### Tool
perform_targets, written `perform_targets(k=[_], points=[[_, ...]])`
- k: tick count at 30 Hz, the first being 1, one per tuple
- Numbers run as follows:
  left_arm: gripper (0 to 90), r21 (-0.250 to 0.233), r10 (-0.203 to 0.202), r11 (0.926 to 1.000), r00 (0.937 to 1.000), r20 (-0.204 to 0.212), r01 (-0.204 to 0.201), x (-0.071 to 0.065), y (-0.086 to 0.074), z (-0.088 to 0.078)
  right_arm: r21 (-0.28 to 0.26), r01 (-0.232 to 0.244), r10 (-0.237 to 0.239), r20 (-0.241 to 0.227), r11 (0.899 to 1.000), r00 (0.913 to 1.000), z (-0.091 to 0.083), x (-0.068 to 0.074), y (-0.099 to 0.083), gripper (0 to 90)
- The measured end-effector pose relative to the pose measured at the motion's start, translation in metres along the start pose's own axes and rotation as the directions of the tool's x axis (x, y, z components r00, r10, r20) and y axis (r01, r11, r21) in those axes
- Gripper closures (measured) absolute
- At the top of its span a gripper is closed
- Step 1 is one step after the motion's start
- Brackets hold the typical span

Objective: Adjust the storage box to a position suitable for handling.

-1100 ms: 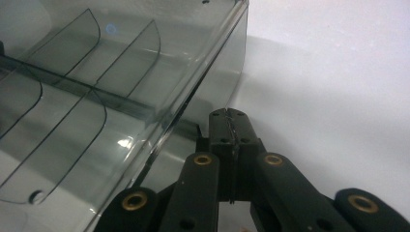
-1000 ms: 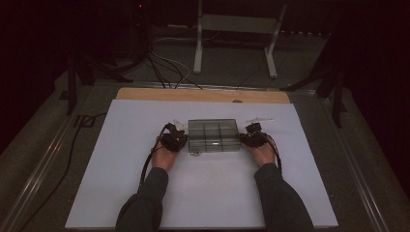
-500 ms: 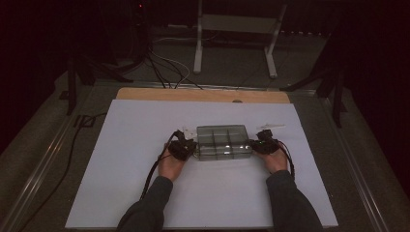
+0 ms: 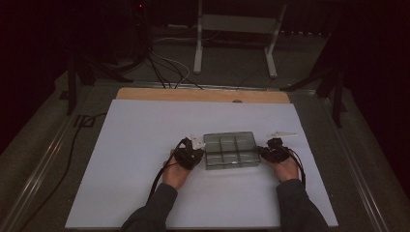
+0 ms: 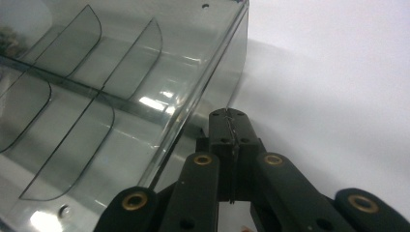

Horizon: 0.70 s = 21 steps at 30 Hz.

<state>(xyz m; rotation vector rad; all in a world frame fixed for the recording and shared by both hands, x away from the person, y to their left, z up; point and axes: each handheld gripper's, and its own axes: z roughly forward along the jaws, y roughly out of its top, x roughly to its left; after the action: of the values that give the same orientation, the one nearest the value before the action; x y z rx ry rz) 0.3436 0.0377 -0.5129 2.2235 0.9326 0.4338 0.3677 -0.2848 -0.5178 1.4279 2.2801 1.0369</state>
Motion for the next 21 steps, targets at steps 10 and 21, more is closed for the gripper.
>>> perform_targets(k=[10,21], points=[[90.0,0.0,0.002,1.0,0.9999,0.012,-0.002,0.002,-0.009,-0.009,0.012,0.057,-0.057,0.0,0.998,0.9984,-0.018,0.022,-0.009,90.0],[90.0,0.001,-0.037,0.9993,0.9992,0.013,0.037,0.01,-0.013,-0.012,0.026,0.068,-0.068,-0.023,0.997,0.9975,-0.019,0.031,-0.014,89.8]])
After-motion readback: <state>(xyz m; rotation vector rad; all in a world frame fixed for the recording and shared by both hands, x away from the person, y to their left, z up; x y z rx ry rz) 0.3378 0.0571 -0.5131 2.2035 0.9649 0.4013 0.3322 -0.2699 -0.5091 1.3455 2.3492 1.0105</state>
